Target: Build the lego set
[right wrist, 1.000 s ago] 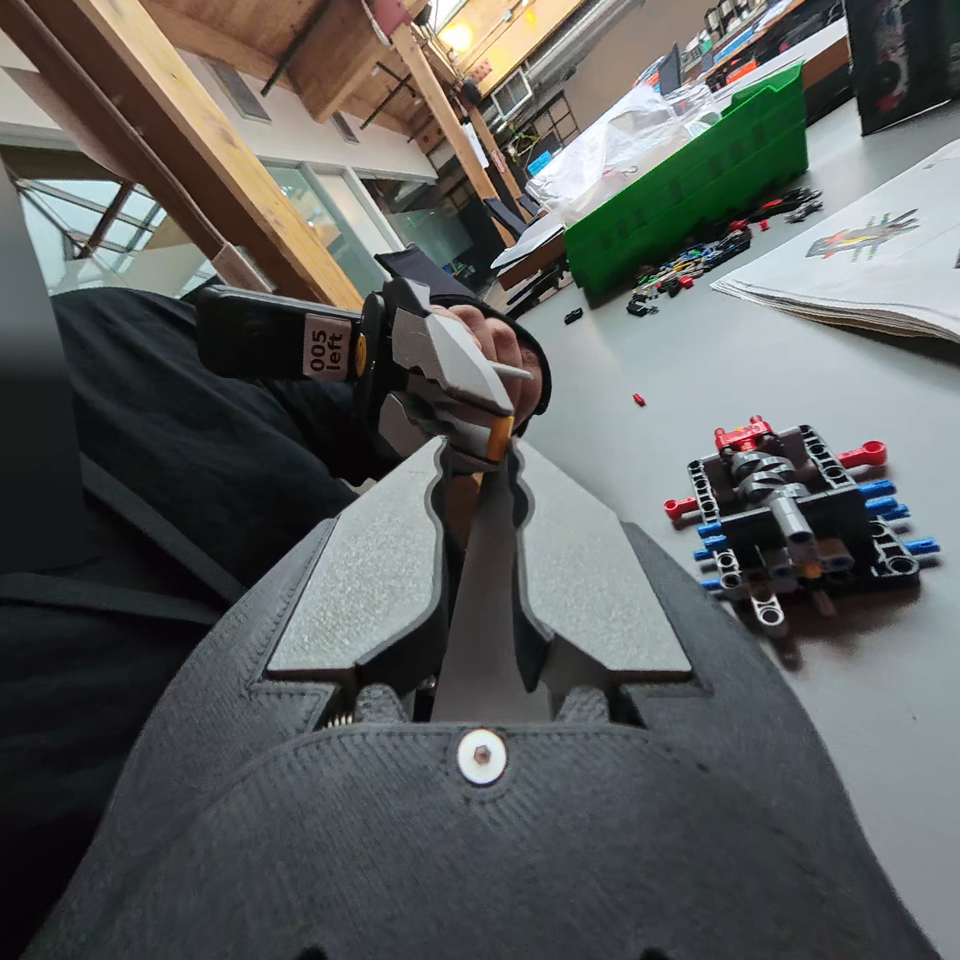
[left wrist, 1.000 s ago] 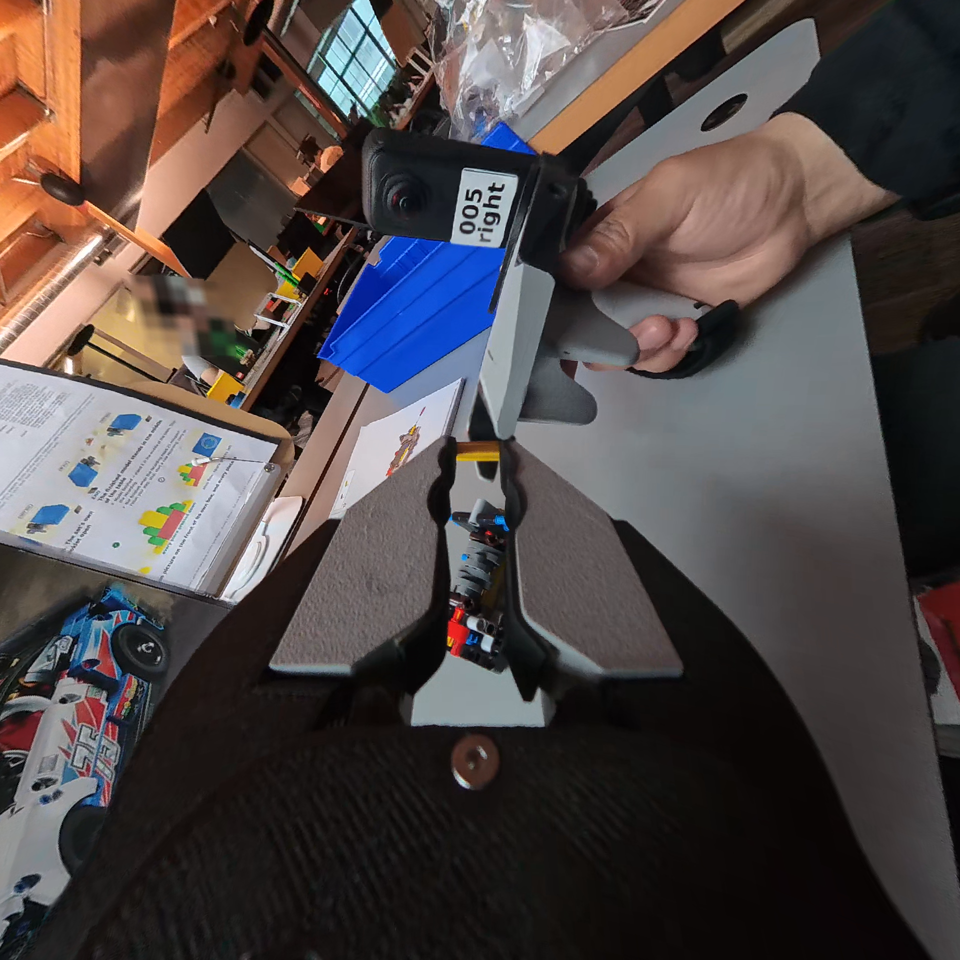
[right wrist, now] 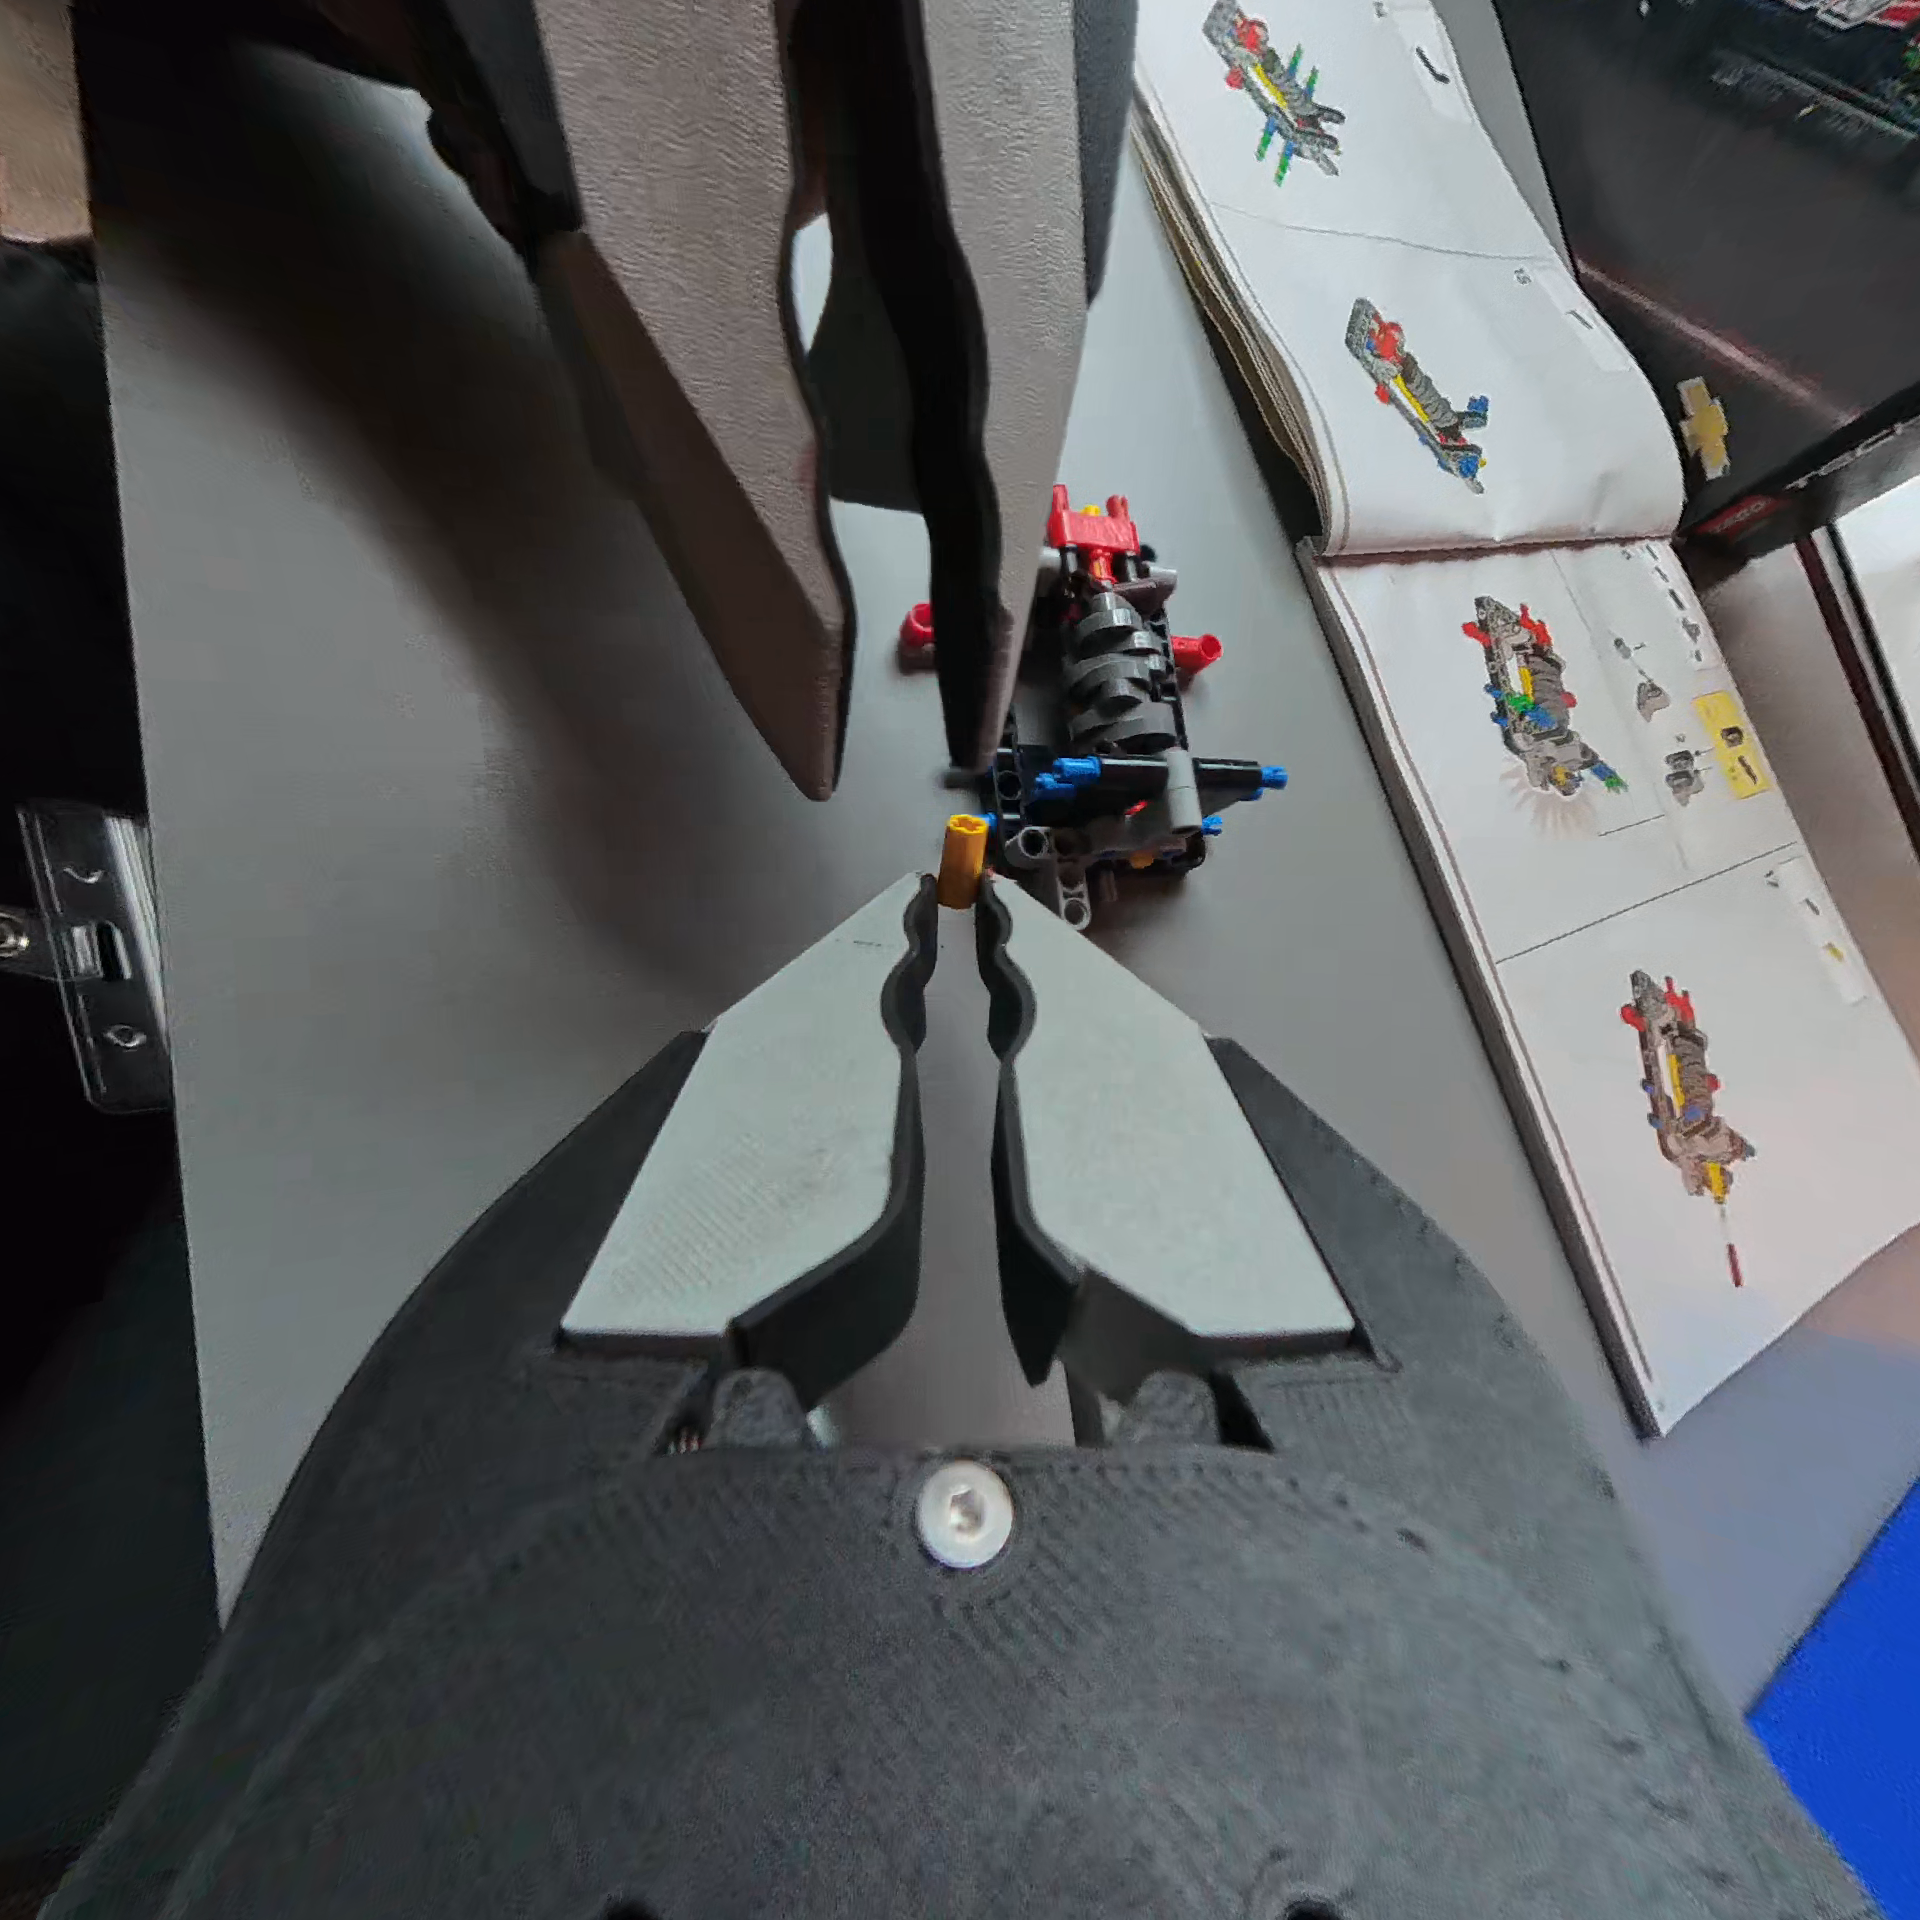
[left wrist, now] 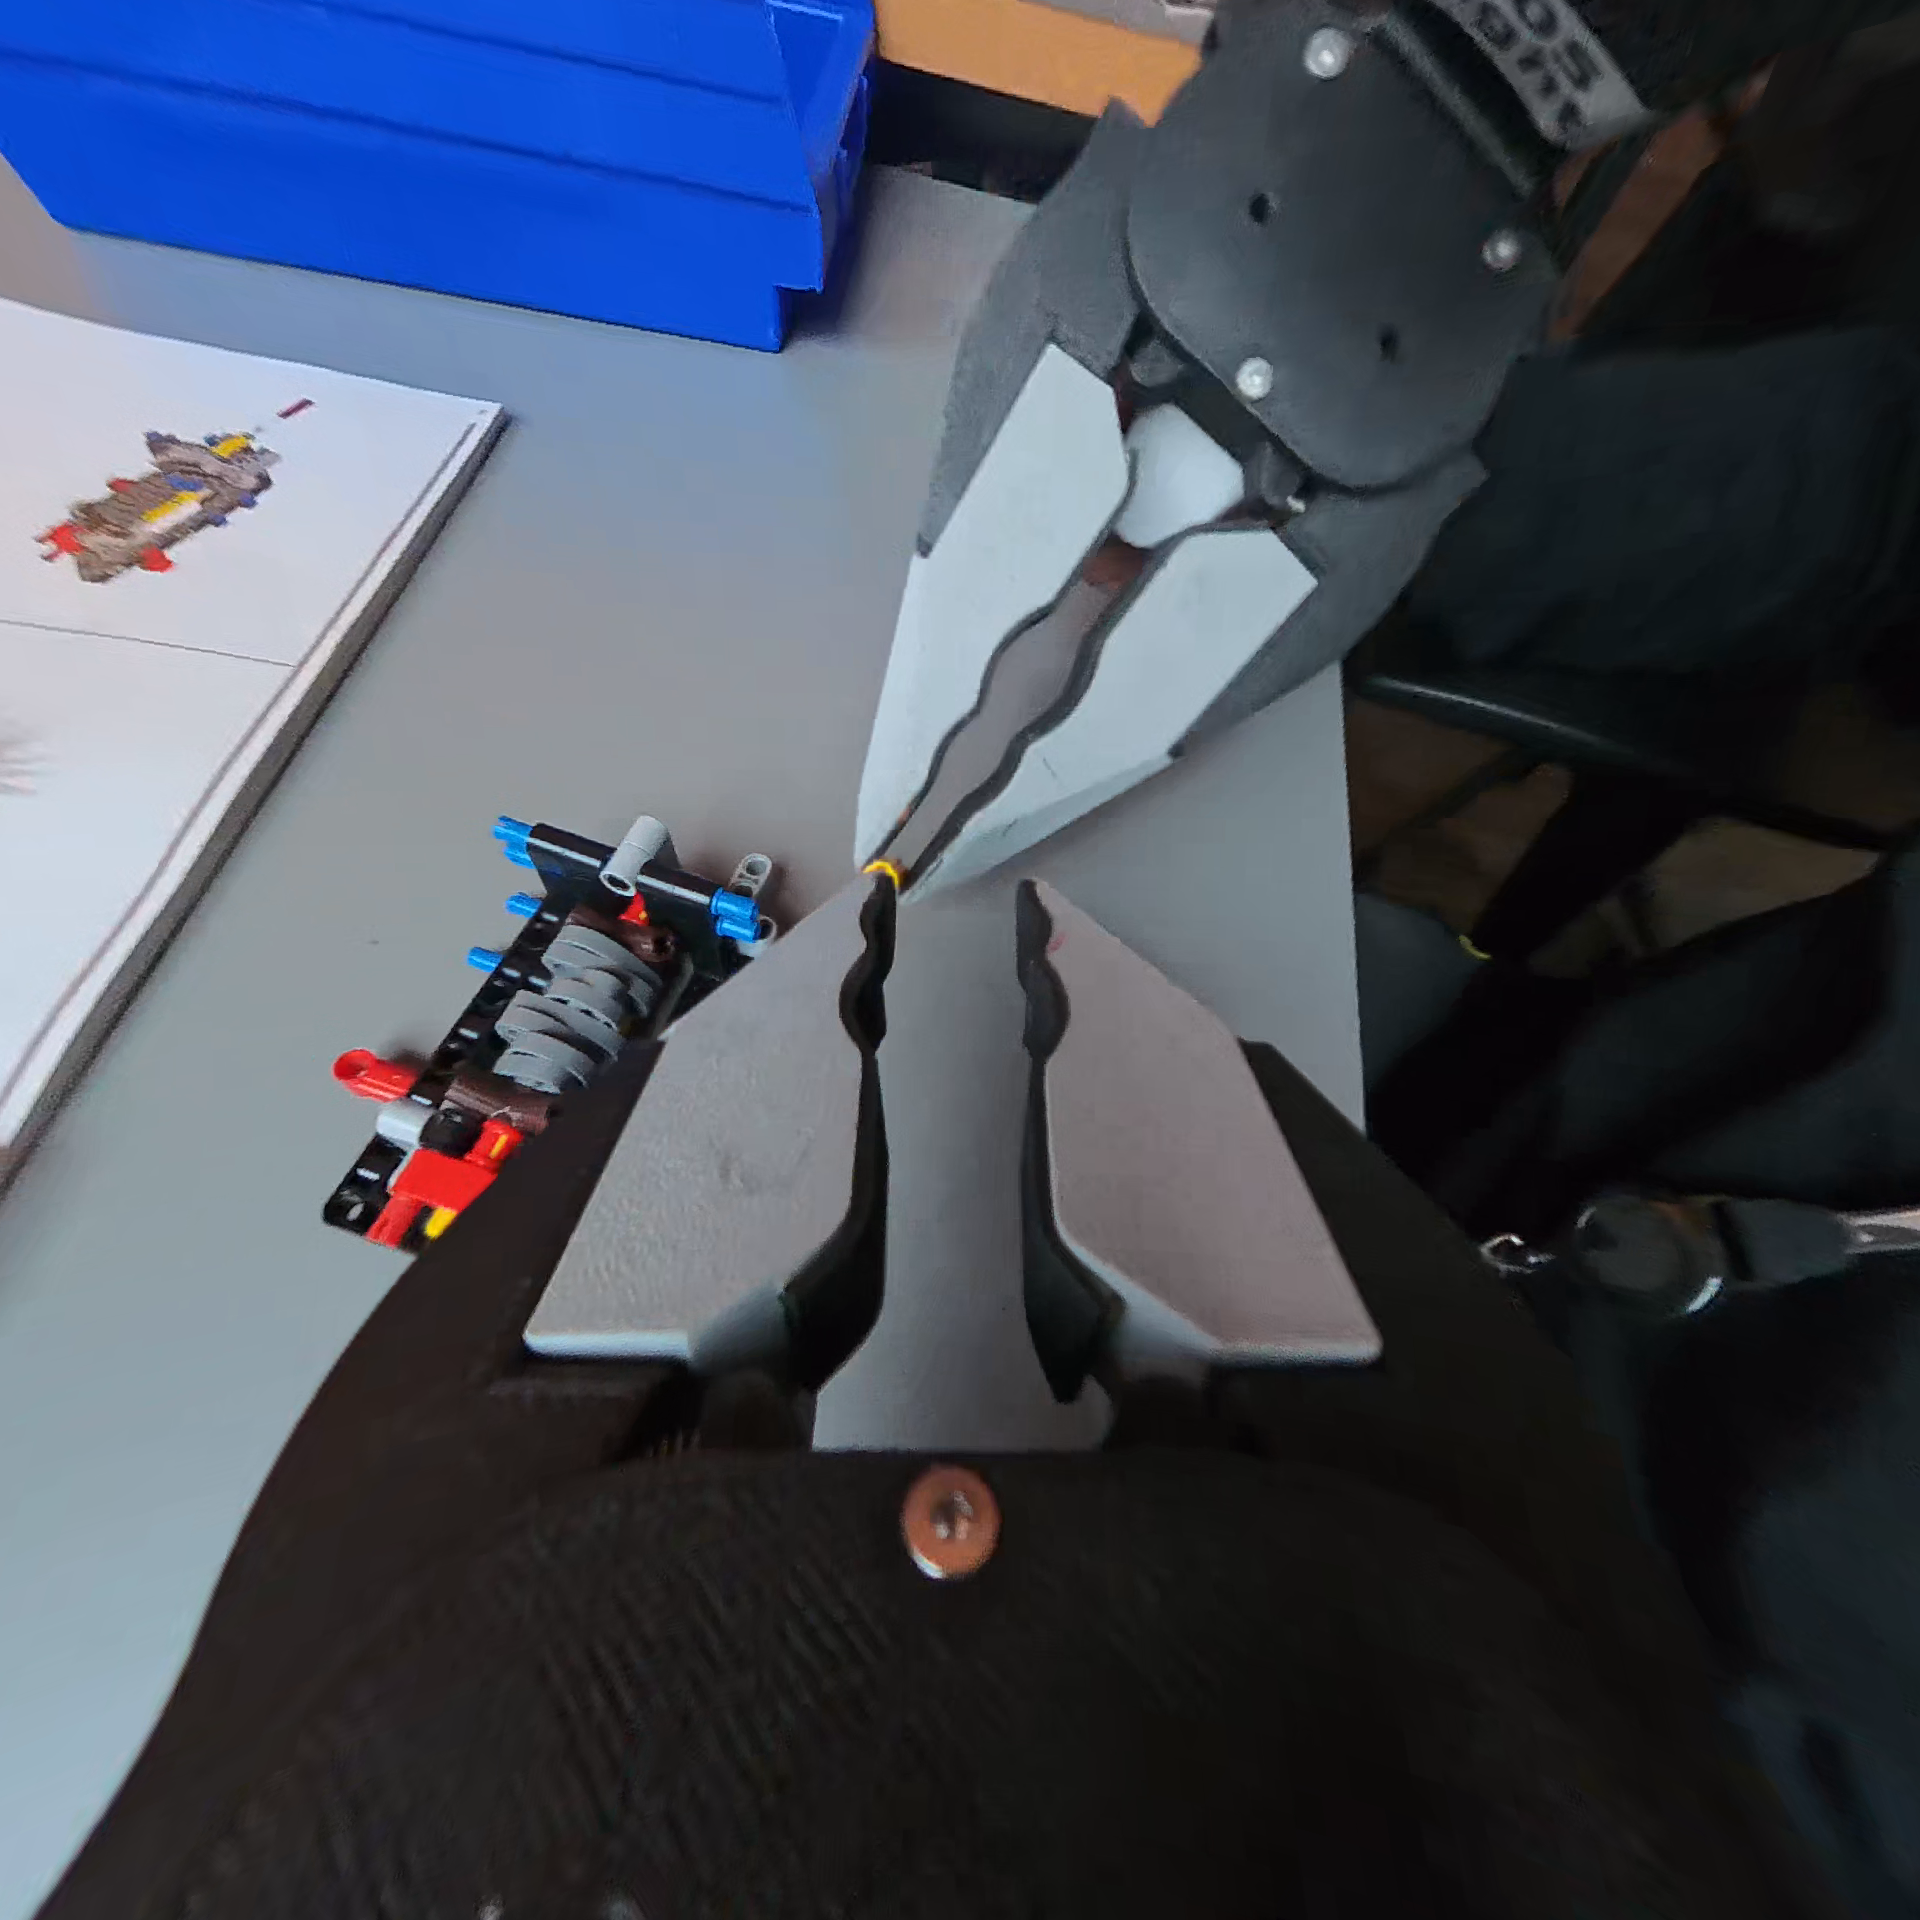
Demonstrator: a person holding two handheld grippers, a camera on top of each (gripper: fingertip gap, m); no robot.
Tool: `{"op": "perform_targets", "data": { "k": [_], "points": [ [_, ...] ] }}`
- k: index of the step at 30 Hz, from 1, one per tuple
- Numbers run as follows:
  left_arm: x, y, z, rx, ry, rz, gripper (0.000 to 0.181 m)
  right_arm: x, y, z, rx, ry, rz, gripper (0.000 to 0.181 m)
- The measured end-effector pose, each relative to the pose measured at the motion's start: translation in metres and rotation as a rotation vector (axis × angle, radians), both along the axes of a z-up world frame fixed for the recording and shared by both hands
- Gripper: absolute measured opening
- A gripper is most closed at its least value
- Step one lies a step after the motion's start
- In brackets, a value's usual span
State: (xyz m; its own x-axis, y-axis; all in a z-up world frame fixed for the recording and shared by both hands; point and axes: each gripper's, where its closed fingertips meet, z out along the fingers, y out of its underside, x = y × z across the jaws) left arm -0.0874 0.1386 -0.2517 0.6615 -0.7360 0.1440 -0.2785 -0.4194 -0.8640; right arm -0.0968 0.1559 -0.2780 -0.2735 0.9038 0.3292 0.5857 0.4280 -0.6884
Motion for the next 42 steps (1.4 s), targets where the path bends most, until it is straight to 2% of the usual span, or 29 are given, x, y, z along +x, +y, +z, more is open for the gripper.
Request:
{"op": "perform_targets", "data": {
  "k": [4, 14, 18, 27, 29, 32, 40, 42],
  "points": [
    [0.000, 0.000, -0.008, -0.071, -0.025, 0.004, 0.018, -0.002, -0.009, 0.001, 0.054, 0.015, 0.039, 0.004],
    [-0.005, 0.001, -0.010, -0.107, -0.058, 0.012, 0.002, -0.002, -0.013, 0.001, 0.220, 0.038, 0.081, 0.004],
    [-0.013, 0.004, -0.013, -0.106, -0.031, 0.042, 0.017, -0.003, -0.007, 0.001, 0.267, 0.048, 0.066, 0.004],
    [-0.016, 0.004, -0.015, -0.126, -0.031, 0.046, 0.019, -0.004, -0.005, 0.006, 0.281, 0.095, 0.063, 0.004],
    [-0.014, 0.001, -0.013, -0.137, -0.063, 0.015, 0.025, -0.004, -0.004, 0.005, 0.291, 0.099, 0.061, 0.004],
    [-0.014, 0.001, -0.008, -0.160, -0.127, 0.009, 0.022, -0.005, -0.006, 0.007, 0.291, 0.110, 0.067, 0.004],
    [-0.004, 0.000, -0.010, -0.189, -0.131, 0.005, 0.019, -0.007, -0.013, 0.008, 0.362, 0.103, 0.083, 0.004],
    [-0.004, 0.000, -0.013, -0.197, -0.121, 0.013, 0.008, -0.007, -0.015, 0.007, 0.389, 0.096, 0.087, 0.004]
  ]
}}
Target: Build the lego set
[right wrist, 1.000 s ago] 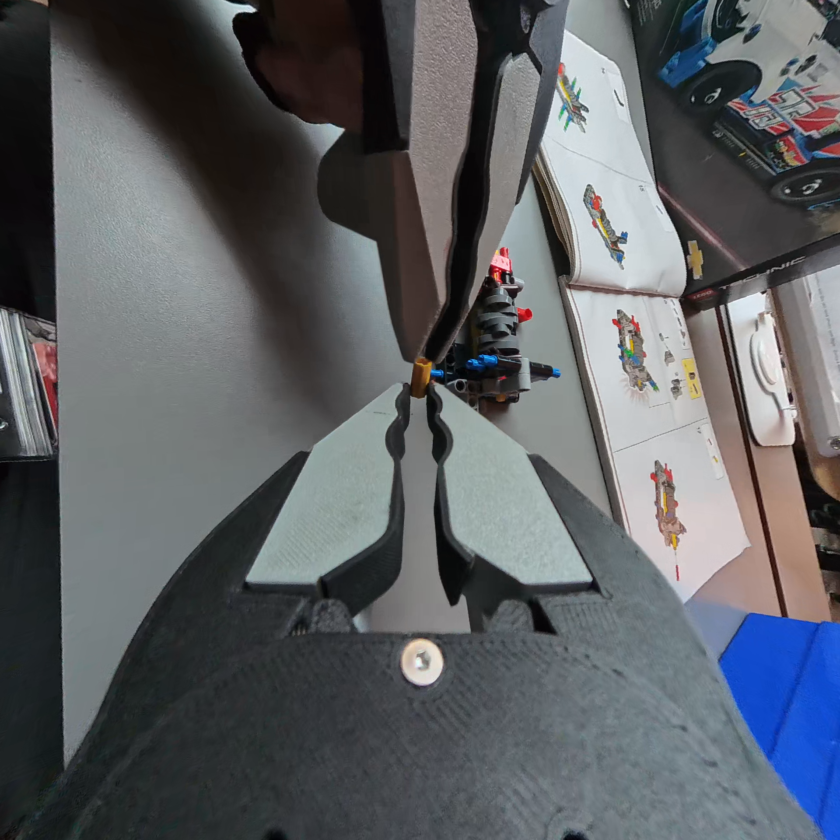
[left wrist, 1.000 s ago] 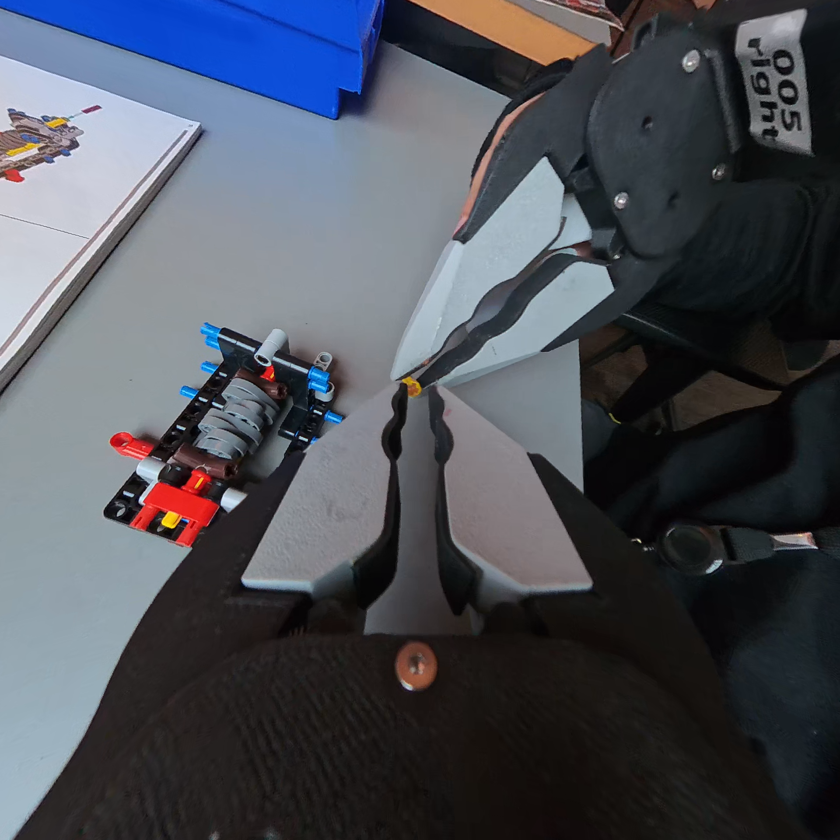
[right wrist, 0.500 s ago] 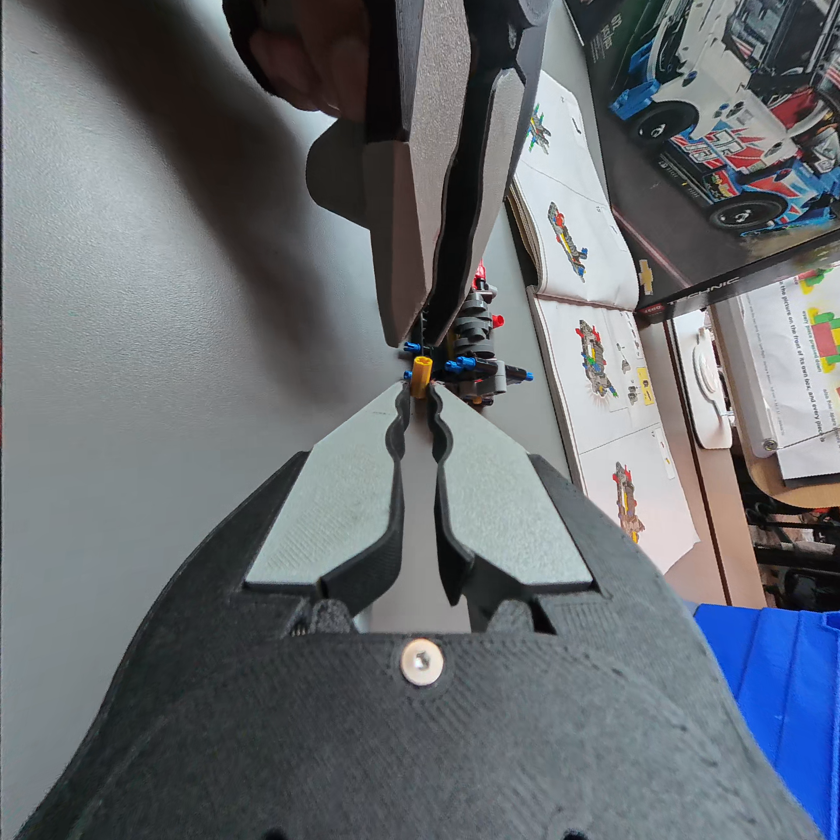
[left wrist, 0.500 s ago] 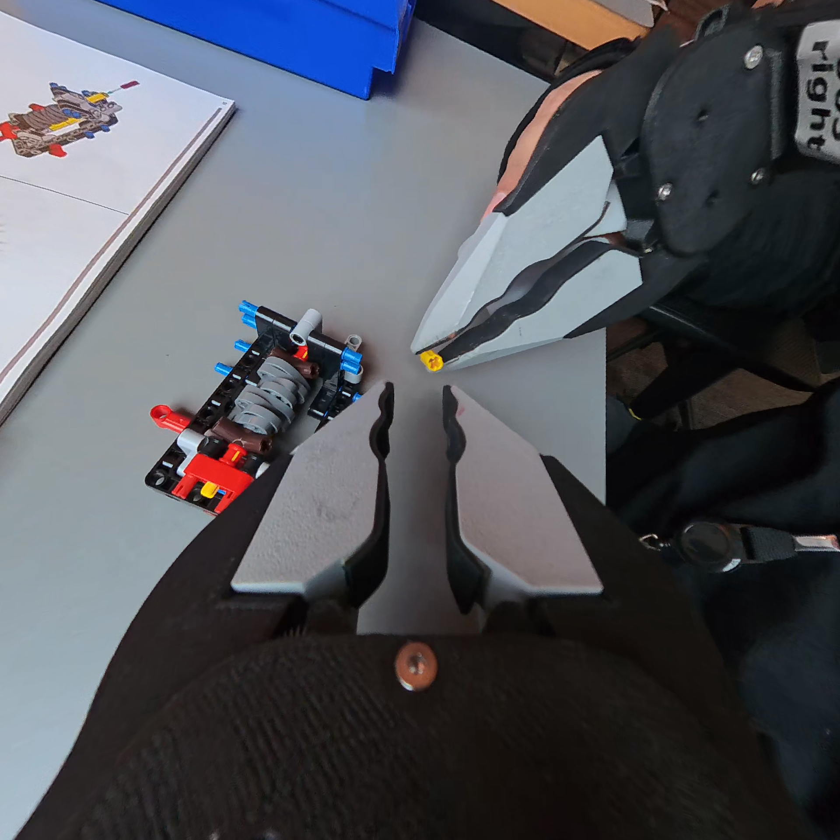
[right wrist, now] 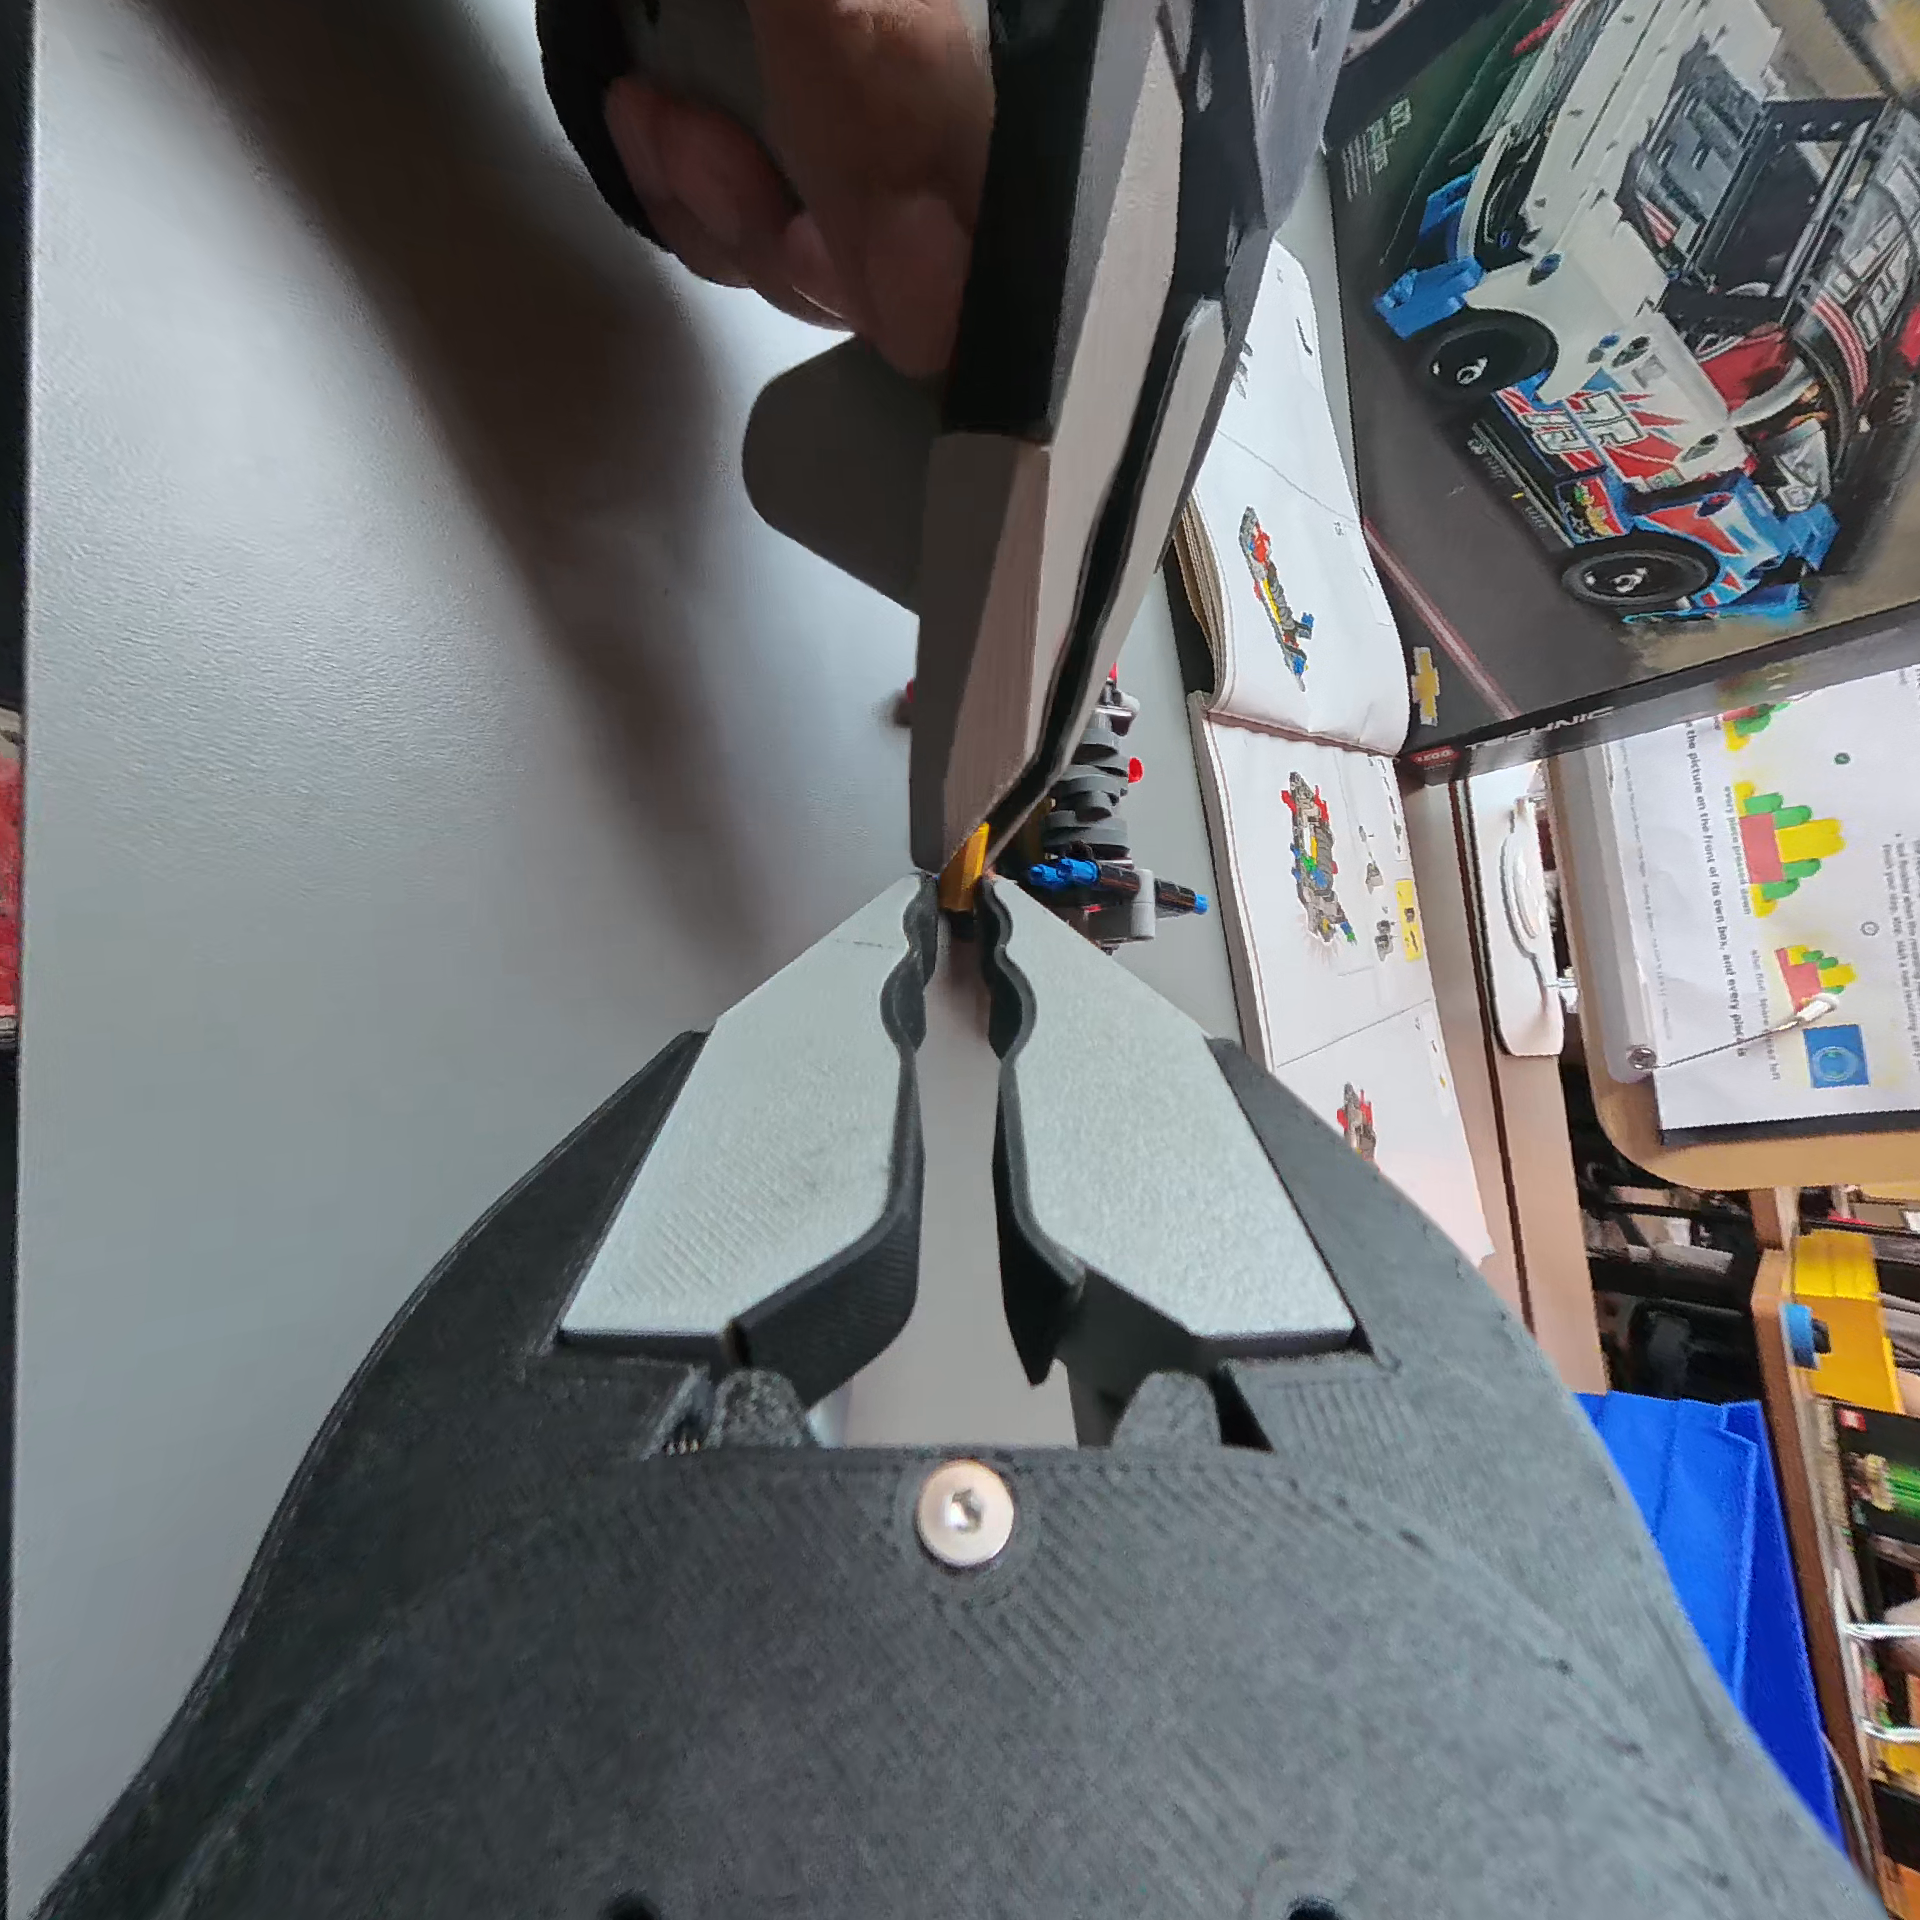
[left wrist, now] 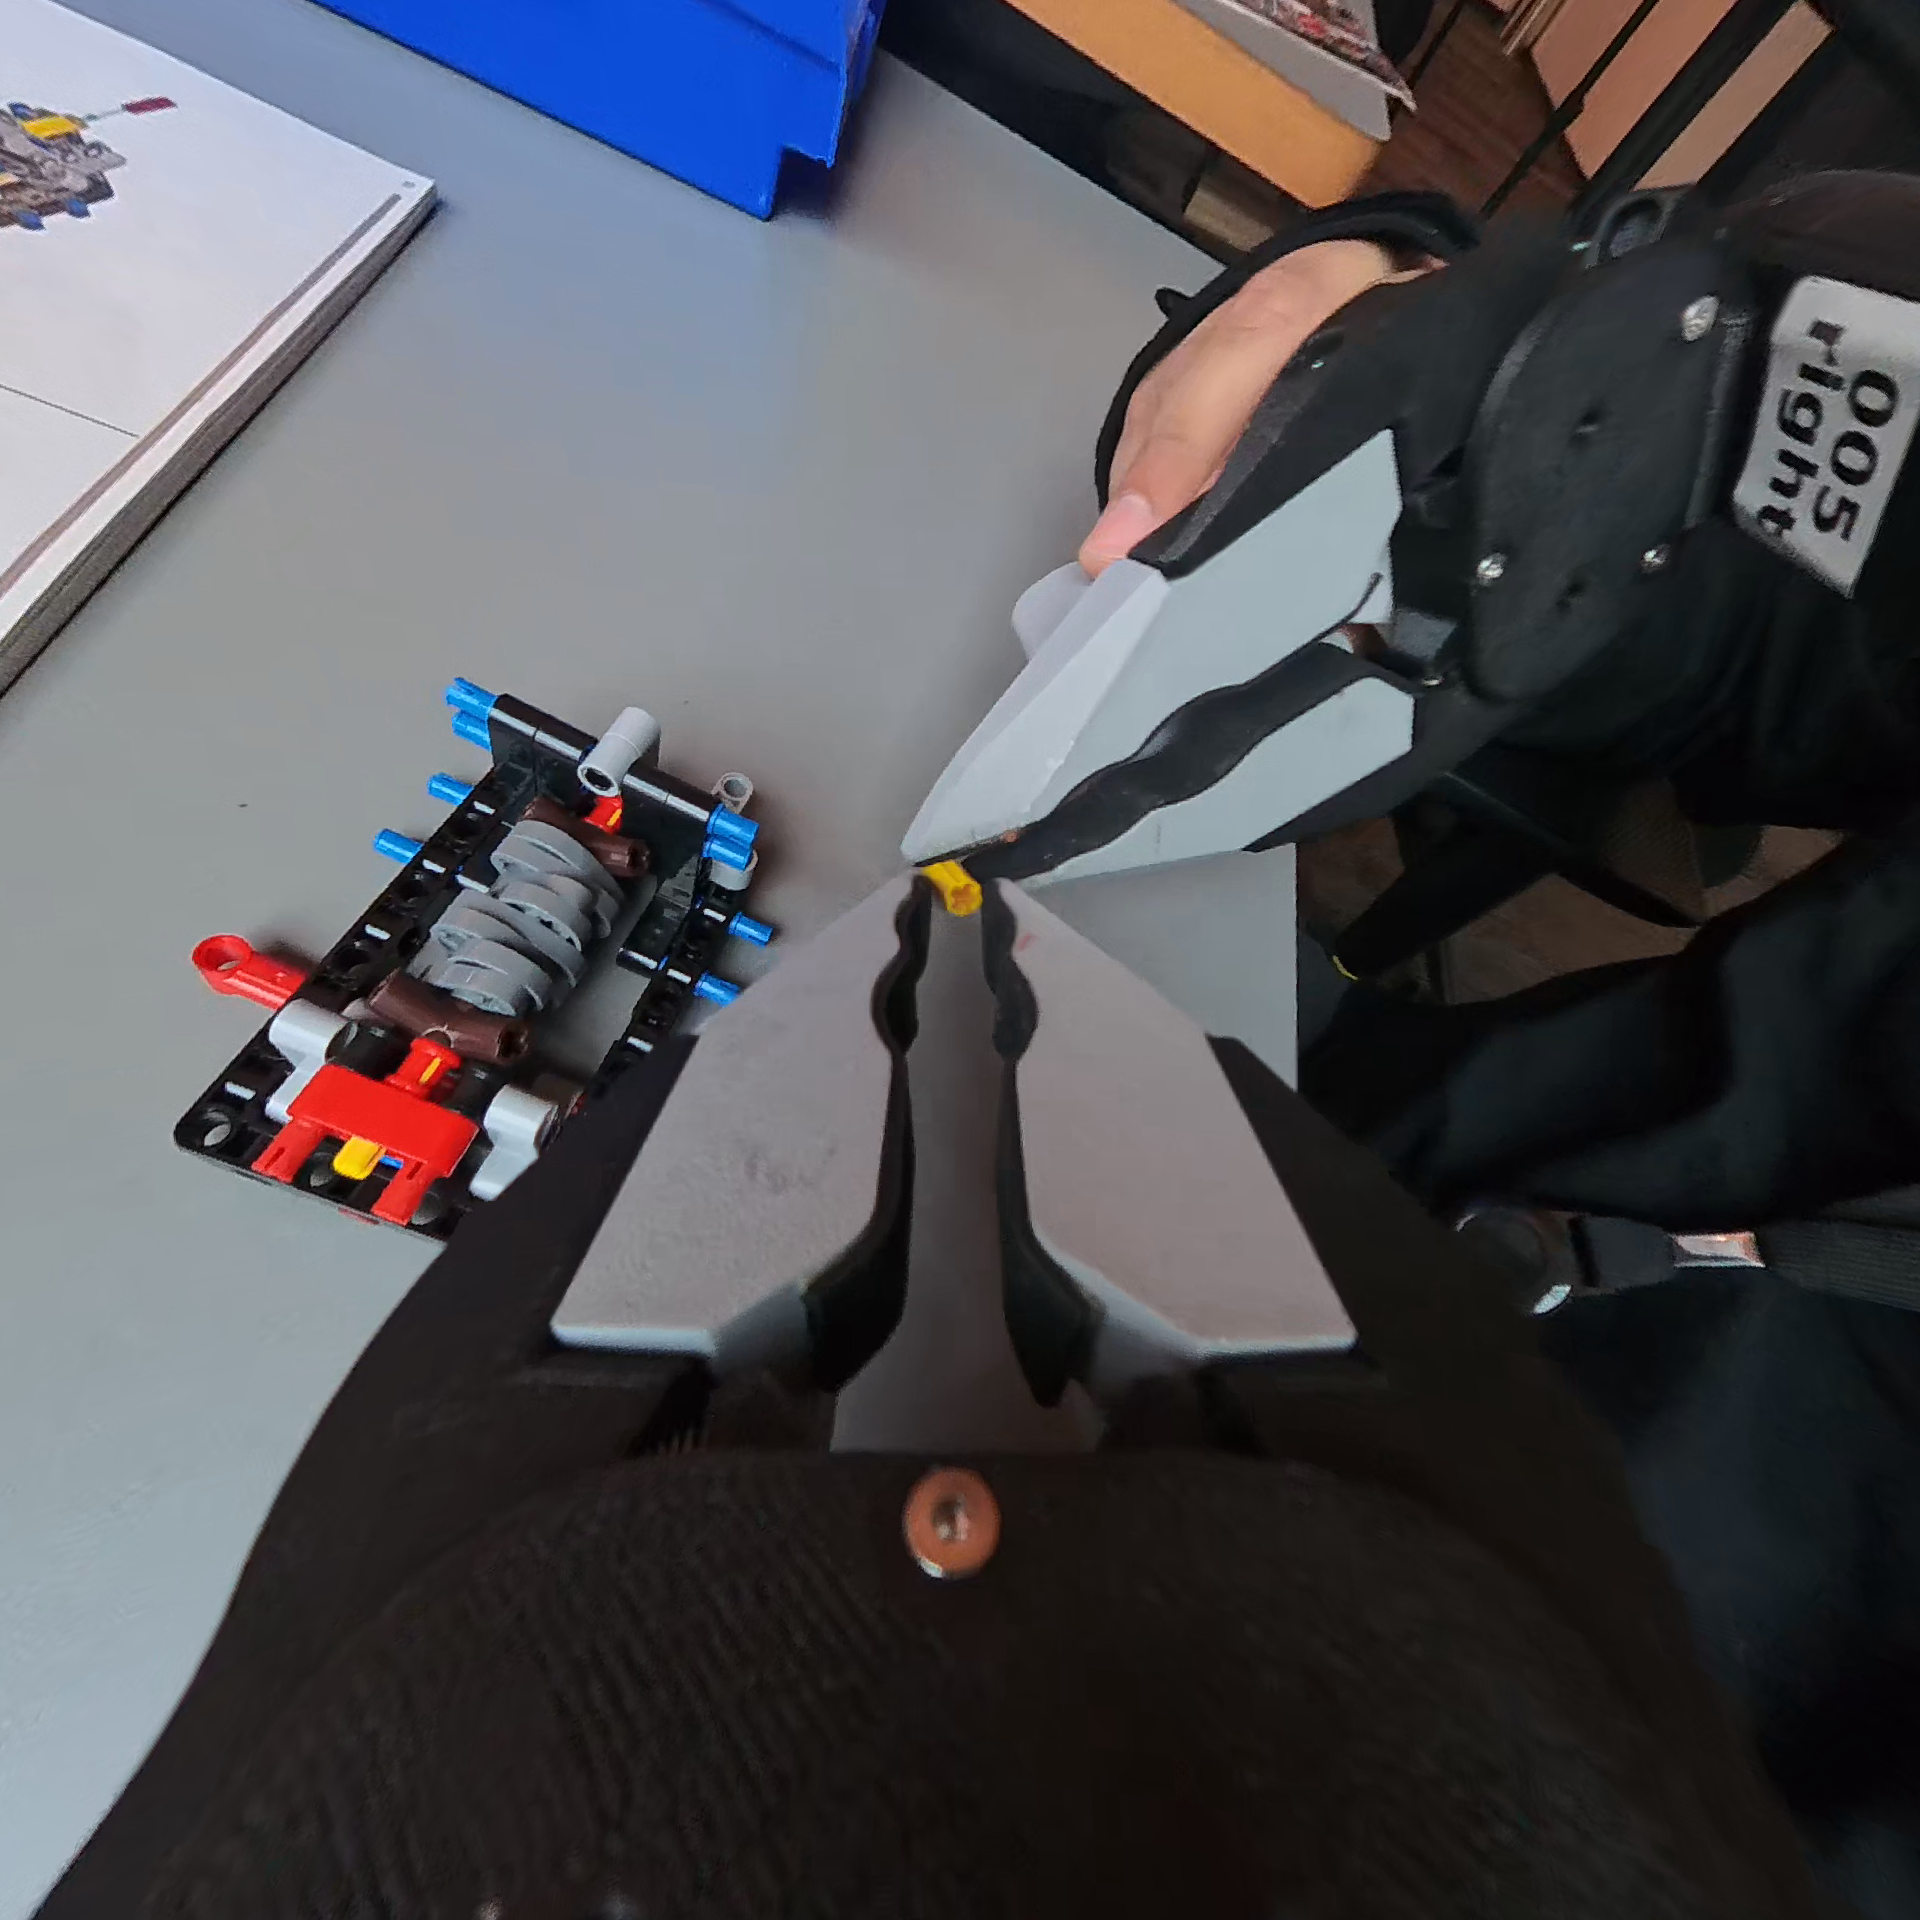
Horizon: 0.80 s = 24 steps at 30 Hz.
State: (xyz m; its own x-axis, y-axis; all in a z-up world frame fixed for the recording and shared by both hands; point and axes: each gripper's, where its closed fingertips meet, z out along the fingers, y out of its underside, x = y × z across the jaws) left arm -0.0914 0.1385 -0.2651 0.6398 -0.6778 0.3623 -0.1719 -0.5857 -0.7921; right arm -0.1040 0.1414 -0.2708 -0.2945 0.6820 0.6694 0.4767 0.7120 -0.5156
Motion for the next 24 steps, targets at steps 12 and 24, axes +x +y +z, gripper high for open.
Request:
{"op": "perform_targets", "data": {
  "k": [12, 24],
  "points": [
    [-0.001, -0.002, -0.001, 0.035, 0.049, -0.016, 0.005, 0.001, -0.003, 0.000, -0.095, 0.023, 0.029, 0.004],
    [0.009, -0.019, 0.035, 0.205, -0.102, -0.150, 0.005, 0.011, -0.025, 0.029, -0.636, 0.106, 0.204, 0.008]
  ]
}}
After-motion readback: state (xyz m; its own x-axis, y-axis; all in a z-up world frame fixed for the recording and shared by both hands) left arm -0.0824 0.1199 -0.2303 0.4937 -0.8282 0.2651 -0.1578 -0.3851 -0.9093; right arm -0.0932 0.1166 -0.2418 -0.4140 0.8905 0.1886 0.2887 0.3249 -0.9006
